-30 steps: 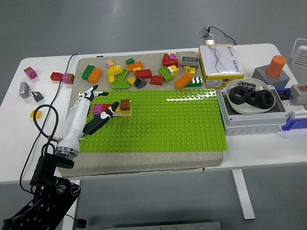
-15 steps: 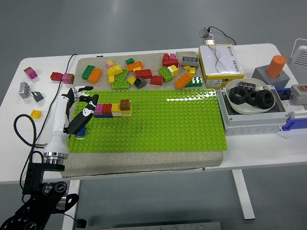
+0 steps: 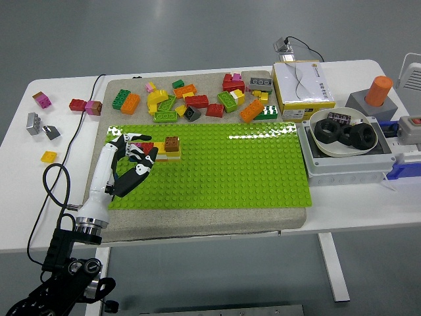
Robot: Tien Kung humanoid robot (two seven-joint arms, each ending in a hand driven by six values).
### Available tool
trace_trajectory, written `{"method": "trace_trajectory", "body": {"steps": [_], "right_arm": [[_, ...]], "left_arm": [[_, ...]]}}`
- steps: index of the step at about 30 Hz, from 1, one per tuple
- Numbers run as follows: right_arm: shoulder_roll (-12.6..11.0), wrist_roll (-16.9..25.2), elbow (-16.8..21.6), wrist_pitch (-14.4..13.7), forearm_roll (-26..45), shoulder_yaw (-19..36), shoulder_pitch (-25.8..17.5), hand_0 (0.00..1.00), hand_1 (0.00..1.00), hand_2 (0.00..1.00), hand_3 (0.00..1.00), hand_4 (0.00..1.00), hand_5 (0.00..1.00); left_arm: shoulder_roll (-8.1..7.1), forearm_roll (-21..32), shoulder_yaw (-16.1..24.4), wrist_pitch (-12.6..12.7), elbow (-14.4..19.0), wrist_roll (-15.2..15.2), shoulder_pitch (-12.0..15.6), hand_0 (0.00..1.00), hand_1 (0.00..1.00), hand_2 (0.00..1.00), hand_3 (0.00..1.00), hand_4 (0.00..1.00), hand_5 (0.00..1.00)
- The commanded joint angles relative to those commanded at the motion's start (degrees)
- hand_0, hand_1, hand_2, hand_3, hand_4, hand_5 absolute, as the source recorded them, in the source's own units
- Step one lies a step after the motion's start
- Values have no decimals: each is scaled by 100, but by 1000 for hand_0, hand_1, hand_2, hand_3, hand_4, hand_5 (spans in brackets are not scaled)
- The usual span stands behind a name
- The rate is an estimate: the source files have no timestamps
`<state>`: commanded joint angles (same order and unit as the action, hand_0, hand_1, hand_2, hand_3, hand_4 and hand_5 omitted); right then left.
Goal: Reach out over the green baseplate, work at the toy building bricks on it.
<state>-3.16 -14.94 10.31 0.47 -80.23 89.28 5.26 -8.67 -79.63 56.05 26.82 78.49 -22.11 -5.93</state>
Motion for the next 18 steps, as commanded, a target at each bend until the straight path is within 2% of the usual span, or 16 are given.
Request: {"method": "trace_trajectory", "body": {"steps": [11,16,18], "right_arm": [[41,160,0,-190,258,-115,-12,589,576,636,657,619,790],[144,108,0,-40,374,-140,-67,591,575,629,656,621,793],[210,77,0,30,428,-146,-121,595,576,637,659,641,792]], "left_arm": [[-222,140,-353,11,-13,15,-30,605,206,224,568,719,424],[-306,168,-495,6,-2,23,-60,611,205,223,566,713,417],[-284,183,-468,1,-19,16,-38,608,203,220,563,710,406]]}}
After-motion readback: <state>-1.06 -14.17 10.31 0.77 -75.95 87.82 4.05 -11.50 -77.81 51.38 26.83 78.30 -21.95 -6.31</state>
